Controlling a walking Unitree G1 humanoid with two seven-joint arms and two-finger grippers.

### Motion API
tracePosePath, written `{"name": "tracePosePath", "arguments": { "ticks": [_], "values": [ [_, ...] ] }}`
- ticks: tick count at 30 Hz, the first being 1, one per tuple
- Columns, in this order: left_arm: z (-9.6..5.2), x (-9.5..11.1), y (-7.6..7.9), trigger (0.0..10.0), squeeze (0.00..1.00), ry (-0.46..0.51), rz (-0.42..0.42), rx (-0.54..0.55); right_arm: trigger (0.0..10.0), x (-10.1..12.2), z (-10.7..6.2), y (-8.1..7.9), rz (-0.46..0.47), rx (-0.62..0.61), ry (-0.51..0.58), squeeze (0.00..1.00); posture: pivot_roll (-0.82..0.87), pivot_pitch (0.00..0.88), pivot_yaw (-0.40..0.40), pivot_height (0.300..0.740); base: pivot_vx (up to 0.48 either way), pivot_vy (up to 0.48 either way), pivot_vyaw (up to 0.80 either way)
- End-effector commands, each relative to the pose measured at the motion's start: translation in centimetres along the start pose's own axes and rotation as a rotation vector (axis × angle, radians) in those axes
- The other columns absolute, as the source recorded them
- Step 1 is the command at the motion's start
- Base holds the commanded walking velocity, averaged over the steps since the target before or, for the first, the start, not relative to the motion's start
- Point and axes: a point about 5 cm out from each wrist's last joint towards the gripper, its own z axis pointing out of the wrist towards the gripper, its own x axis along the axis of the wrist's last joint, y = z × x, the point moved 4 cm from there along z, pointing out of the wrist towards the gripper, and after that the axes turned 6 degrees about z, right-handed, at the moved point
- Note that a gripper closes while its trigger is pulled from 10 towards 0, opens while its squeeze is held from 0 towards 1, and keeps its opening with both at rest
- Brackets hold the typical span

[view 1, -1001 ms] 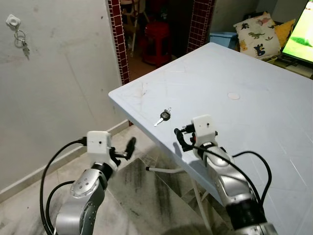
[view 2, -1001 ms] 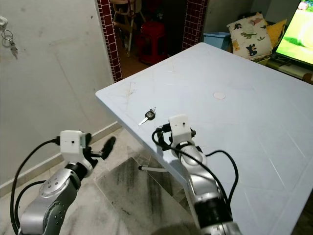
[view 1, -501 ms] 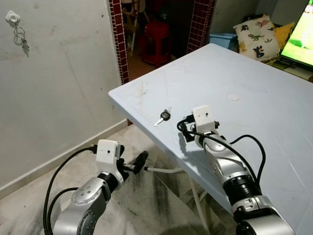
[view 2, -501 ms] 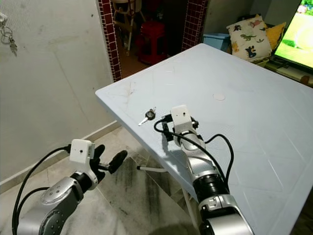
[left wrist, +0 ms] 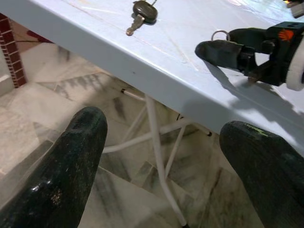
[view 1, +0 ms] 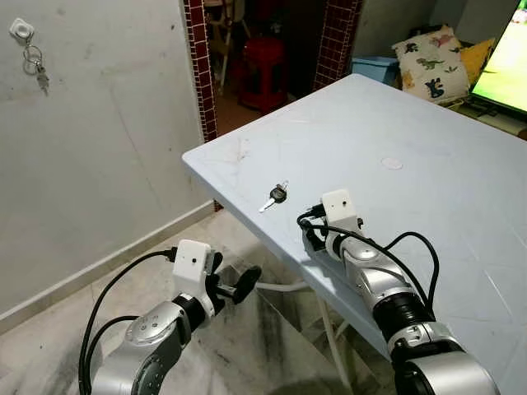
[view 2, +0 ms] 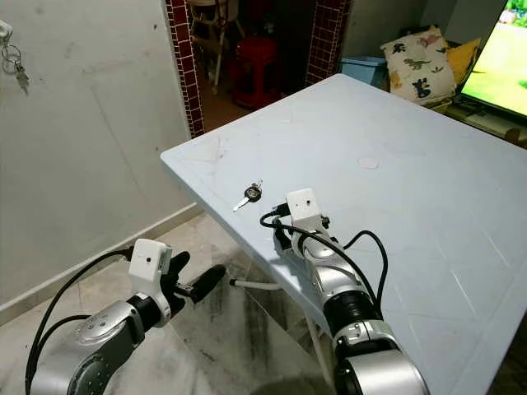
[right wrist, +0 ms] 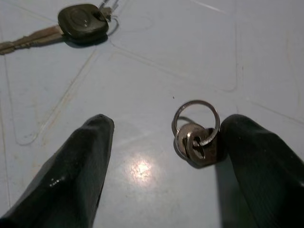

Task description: Hang keys on a hook

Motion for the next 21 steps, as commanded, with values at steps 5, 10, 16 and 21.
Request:
{"name": "tracePosePath", "arguments": {
  "ticks": [5, 10, 16, 21],
  "values": [
    [-0.02, -0.37, 0.15, 10.0, 0.0, -0.02, -0.019, -0.024, 10.0, 0.32, 0.28, 0.43, 0.023, -0.026, 0.006, 0.0, 0.08, 0.0, -0.03, 0.74, 0.0, 0.0, 0.0],
    [-0.08, -0.41, 0.19, 10.0, 0.0, -0.021, -0.026, -0.027, 10.0, 0.68, 0.42, 0.9, 0.027, -0.053, 0.016, 0.0, 0.08, 0.0, -0.031, 0.74, 0.0, 0.0, 0.0],
    [-0.21, -0.41, 0.14, 10.0, 0.0, -0.017, -0.04, -0.026, 0.0, 0.02, 0.36, 1.03, 0.062, -0.05, 0.004, 0.0, 0.08, 0.0, -0.034, 0.74, 0.0, 0.0, 0.0],
    [-0.2, -0.42, 0.1, 10.0, 0.0, -0.016, -0.052, -0.026, 0.0, -0.04, 0.37, 1.12, 0.082, -0.048, 0.006, 0.0, 0.08, 0.0, -0.034, 0.74, 0.0, 0.0, 0.0]
  ]
}}
